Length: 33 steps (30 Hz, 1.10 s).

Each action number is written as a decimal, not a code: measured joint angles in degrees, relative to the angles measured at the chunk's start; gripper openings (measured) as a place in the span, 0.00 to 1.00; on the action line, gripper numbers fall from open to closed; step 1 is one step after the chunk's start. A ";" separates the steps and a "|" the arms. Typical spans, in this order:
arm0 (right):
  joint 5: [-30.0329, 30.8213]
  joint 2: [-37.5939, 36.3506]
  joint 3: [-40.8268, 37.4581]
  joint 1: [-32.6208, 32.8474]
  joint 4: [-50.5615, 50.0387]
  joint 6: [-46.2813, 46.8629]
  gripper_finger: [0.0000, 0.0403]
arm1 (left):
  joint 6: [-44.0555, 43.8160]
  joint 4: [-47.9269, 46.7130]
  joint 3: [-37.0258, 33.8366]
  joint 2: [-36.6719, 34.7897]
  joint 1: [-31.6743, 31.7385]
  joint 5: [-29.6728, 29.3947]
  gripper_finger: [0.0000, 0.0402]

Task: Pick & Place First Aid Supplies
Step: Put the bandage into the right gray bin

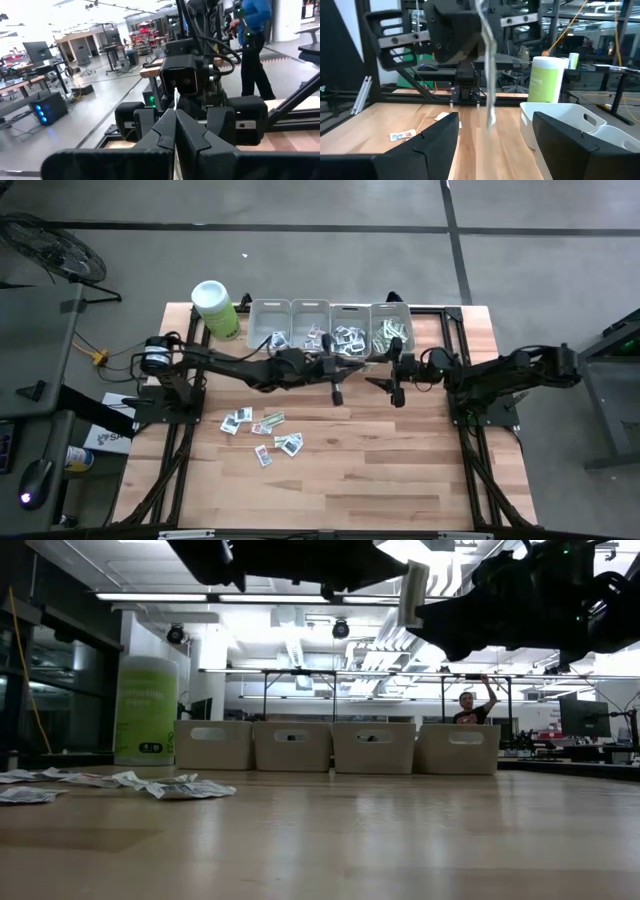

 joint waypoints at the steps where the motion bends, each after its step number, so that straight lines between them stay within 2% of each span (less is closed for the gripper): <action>1: -0.39 -0.02 0.00 -0.02 0.00 0.00 0.62 | 0.02 -0.09 0.24 0.26 0.00 0.32 0.00; 5: -2.09 -0.02 0.02 -0.02 0.00 0.02 0.61 | 0.03 0.27 1.09 0.84 0.26 1.49 0.00; 9: -2.97 -0.02 0.50 -0.02 -0.39 0.08 0.51 | -0.08 0.00 1.11 0.84 0.26 1.47 0.00; 20: -2.43 -0.04 0.74 -0.15 -0.48 -0.09 0.04 | -0.98 -0.64 1.11 0.87 0.26 2.09 0.00; 30: -1.28 -0.04 0.78 -0.18 -1.33 -0.25 0.01 | -2.43 -1.11 1.11 0.89 0.26 2.34 0.00; 33: -0.75 -0.04 0.78 -0.20 -1.74 -0.13 0.00 | -2.42 -1.17 1.11 0.89 0.26 0.79 0.00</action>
